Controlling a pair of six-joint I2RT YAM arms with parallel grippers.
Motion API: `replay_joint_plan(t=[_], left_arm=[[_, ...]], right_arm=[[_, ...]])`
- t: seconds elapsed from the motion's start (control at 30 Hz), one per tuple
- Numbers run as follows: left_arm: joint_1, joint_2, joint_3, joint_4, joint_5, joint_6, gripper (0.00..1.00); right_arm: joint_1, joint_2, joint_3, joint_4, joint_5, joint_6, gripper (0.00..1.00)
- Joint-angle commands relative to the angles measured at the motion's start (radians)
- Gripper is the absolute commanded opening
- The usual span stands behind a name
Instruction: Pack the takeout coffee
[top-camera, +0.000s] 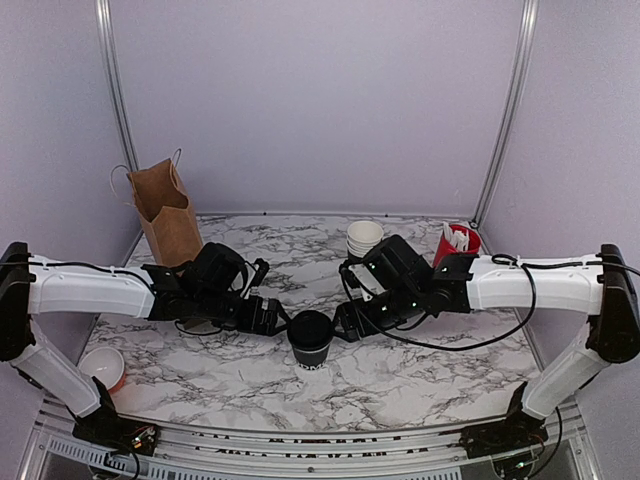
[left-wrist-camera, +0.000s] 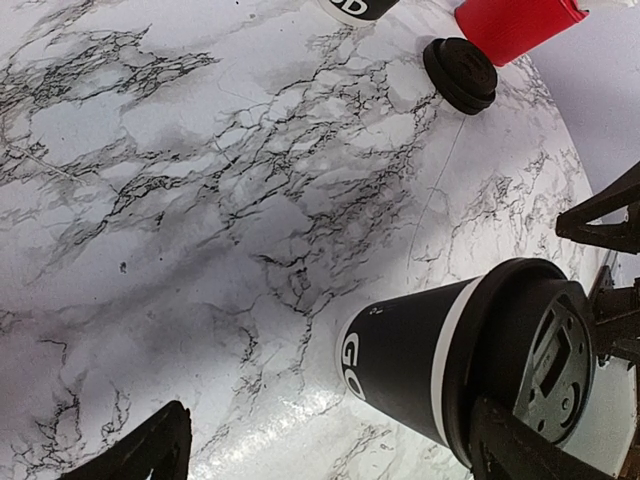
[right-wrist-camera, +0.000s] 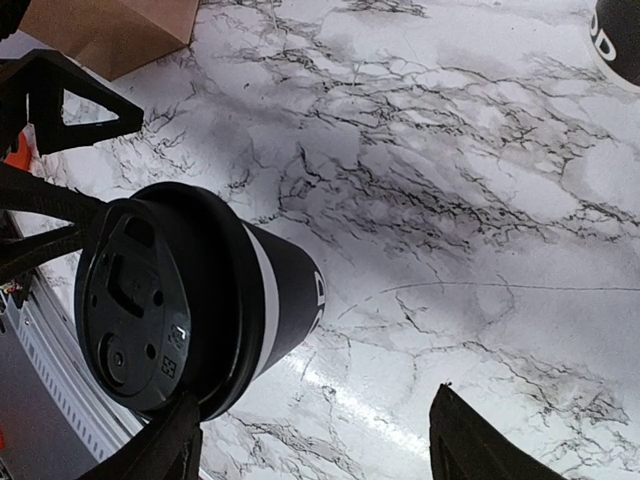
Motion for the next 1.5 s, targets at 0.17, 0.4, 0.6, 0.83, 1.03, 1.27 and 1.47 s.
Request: replay_joint_plan(t=[0.17,0.4,0.6,0.83,1.03,1.27,1.47], left_arm=[[-0.007,0.025,0.037,-0.018,0.006,0.019,0.98],[-0.007,0.026,0.028,-0.016,0.002,0.015,0.98],[-0.007,0.027,0.017,-0.014,-0.004,0.008,0.98],[-0.007,0.018,0.014,-0.018,-0.02,0.004,0.98],[-0.007,0.01,0.019,-0.025,-0.026,0.006,0.98],[-0.007,0.011,0.03,-0.034,-0.027,0.012,0.98],[-0.007,0.011,0.041,-0.04,-0.022,0.018,0.98]], right_arm=[[0.017,0.061,0.013,-0.081,0.08,-0.004,0.75],[0.046,0.114,0.004,-0.114,0.12,0.004,0.74],[0.048,0.124,0.008,-0.125,0.135,0.013,0.74],[0.048,0.084,0.117,-0.13,0.147,-0.014,0.74],[0.048,0.068,0.199,-0.107,0.168,-0.025,0.75],[0.043,0.06,0.216,-0.061,0.163,-0.028,0.75],[0.038,0.049,0.204,-0.078,0.212,-0.014,0.74]])
